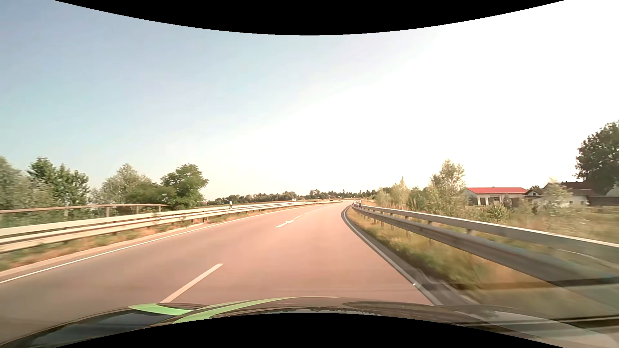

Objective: Follow the waypoints while adhering to traffic rules and regulations

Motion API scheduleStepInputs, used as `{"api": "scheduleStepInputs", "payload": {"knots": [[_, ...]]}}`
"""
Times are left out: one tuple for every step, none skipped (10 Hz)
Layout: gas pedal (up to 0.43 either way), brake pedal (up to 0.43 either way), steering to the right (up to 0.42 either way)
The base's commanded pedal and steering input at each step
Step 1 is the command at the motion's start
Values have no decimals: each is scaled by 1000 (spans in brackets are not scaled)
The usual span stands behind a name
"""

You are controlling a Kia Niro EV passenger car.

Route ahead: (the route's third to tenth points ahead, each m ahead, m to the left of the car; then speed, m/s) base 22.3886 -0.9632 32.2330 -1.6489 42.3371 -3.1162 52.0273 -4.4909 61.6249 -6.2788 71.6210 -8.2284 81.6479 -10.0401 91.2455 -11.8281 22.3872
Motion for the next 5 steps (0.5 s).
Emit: {"api": "scheduleStepInputs", "payload": {"knots": [[220, 0, 19], [220, 0, 18], [220, 0, 19], [220, 0, 20], [220, 0, 20]]}}
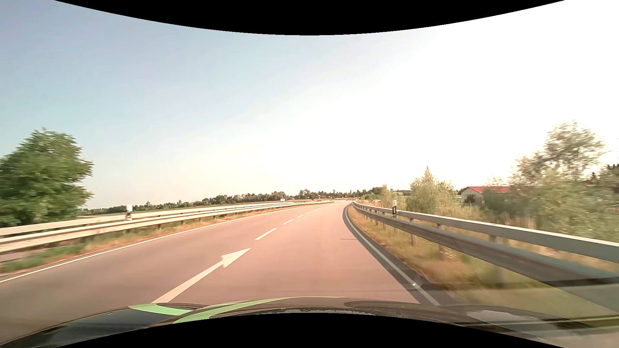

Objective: Follow the waypoints while adhering to traffic rules and regulations

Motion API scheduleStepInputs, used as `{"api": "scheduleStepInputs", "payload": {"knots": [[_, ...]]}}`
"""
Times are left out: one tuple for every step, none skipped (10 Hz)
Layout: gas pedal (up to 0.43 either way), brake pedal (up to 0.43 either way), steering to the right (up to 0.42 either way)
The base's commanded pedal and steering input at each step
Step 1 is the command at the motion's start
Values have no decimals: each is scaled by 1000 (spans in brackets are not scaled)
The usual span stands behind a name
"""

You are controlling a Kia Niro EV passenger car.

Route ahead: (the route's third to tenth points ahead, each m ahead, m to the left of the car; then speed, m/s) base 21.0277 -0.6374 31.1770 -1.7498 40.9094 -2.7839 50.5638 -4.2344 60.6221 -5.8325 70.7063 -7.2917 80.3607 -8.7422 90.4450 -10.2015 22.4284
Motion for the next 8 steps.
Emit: {"api": "scheduleStepInputs", "payload": {"knots": [[220, 0, 20], [220, 0, 20], [220, 0, 20], [220, 0, 20], [220, 0, 20], [220, 0, 20], [220, 0, 20], [220, 0, 20]]}}
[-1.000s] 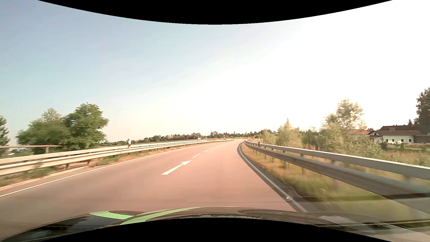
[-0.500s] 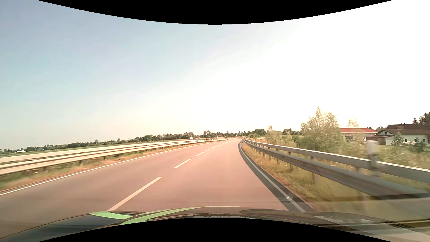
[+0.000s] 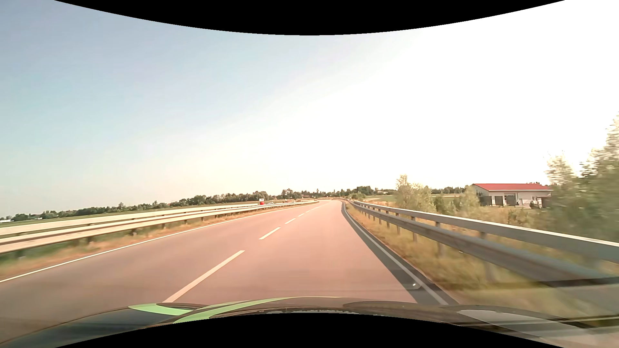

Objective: Follow the waypoints while adhering to traffic rules and regulations

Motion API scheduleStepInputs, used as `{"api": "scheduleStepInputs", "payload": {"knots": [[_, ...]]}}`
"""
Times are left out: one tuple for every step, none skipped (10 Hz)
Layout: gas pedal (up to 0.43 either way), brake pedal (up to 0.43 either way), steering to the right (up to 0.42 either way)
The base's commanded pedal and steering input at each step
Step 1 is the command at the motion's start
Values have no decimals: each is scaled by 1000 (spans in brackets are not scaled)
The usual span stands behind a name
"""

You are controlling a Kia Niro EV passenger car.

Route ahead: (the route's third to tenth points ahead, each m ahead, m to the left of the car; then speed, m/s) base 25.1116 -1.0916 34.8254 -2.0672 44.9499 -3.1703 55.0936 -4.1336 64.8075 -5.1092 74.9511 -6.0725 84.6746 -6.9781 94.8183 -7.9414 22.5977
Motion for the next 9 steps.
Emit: {"api": "scheduleStepInputs", "payload": {"knots": [[220, 0, 20], [220, 0, 20], [220, 0, 20], [220, 0, 20], [220, 0, 19], [220, 0, 19], [220, 0, 18], [220, 0, 16], [220, 0, 13]]}}
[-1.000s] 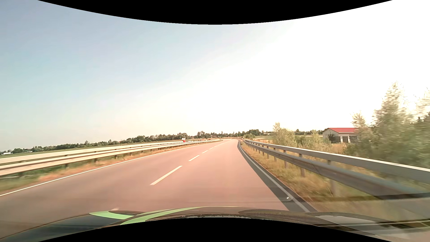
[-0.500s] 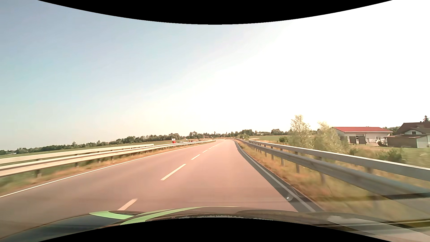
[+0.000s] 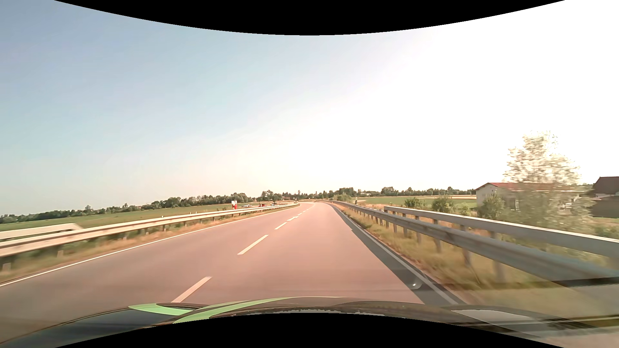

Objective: Follow the waypoints while adhering to traffic rules and regulations

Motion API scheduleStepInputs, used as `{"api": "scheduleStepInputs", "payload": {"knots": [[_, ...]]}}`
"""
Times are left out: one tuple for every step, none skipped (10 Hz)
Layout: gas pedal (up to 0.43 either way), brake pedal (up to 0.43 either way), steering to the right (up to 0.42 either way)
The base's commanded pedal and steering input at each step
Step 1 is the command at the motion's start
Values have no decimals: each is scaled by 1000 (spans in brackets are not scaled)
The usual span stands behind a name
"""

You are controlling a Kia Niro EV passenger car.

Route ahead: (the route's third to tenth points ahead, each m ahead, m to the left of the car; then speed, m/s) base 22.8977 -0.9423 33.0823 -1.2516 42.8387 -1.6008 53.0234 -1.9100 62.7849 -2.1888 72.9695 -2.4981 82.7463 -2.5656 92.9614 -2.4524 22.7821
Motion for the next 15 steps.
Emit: {"api": "scheduleStepInputs", "payload": {"knots": [[220, 0, 12], [220, 0, 12], [220, 0, 12], [220, 0, 11], [220, 0, 11], [220, 0, 10], [220, 0, 9], [220, 0, 9], [220, 0, 9], [220, 0, 8], [220, 0, 6], [220, 0, 4], [220, 0, 2], [220, 0, 1], [220, 0, -1]]}}
